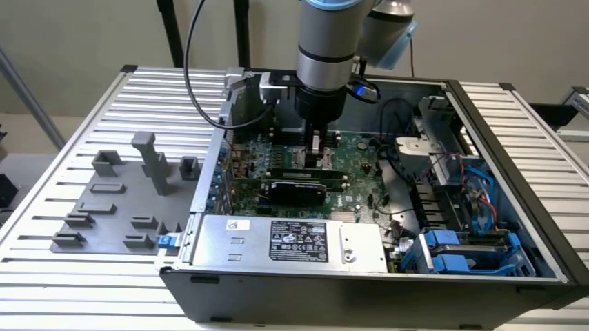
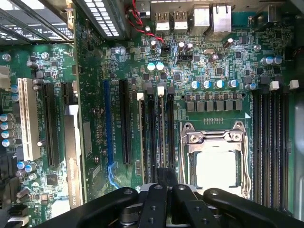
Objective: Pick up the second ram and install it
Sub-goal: 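Press down the second ram until it locks into place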
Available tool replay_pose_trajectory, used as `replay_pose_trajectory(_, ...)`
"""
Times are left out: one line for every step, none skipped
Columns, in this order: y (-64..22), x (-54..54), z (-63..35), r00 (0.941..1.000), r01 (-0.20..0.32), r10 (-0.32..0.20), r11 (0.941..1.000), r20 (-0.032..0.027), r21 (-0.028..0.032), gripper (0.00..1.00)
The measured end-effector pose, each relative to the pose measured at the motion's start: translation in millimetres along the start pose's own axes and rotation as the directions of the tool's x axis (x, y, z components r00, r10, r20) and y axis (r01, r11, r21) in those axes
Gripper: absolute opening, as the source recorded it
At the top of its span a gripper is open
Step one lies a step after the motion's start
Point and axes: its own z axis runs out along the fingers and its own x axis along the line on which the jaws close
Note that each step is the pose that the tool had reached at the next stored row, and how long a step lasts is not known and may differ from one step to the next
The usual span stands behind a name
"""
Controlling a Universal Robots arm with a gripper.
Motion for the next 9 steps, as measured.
replay_pose_trajectory(0.0,0.0,0.0,1.0,0.0,0.0,1.0,0.0,0.0,0.0)
replay_pose_trajectory(0.0,0.0,0.0,1.0,0.0,0.0,1.0,-0.0001,0.0,0.0)
replay_pose_trajectory(0.0,-0.1,0.0,1.0,0.0,0.0,1.0,-0.0001,0.0,0.0)
replay_pose_trajectory(0.1,-0.3,0.2,1.0,0.0,0.0,1.0,-0.0001,0.0001,0.0)
replay_pose_trajectory(0.4,-0.8,0.7,1.0,0.0,0.0,1.0,0.0,0.0005,0.0)
replay_pose_trajectory(0.4,-1.1,1.5,1.0,0.0,0.0,1.0,0.0,0.0006,0.0)
replay_pose_trajectory(0.4,-1.3,2.6,1.0,0.0,0.0,1.0,-0.0001,0.0007,0.0)
replay_pose_trajectory(0.4,-1.5,3.7,1.0,0.0,0.0,1.0,0.0,0.0007,0.0)
replay_pose_trajectory(0.4,-1.5,4.9,1.0,0.0,0.0,1.0,-0.0001,0.0007,0.0)
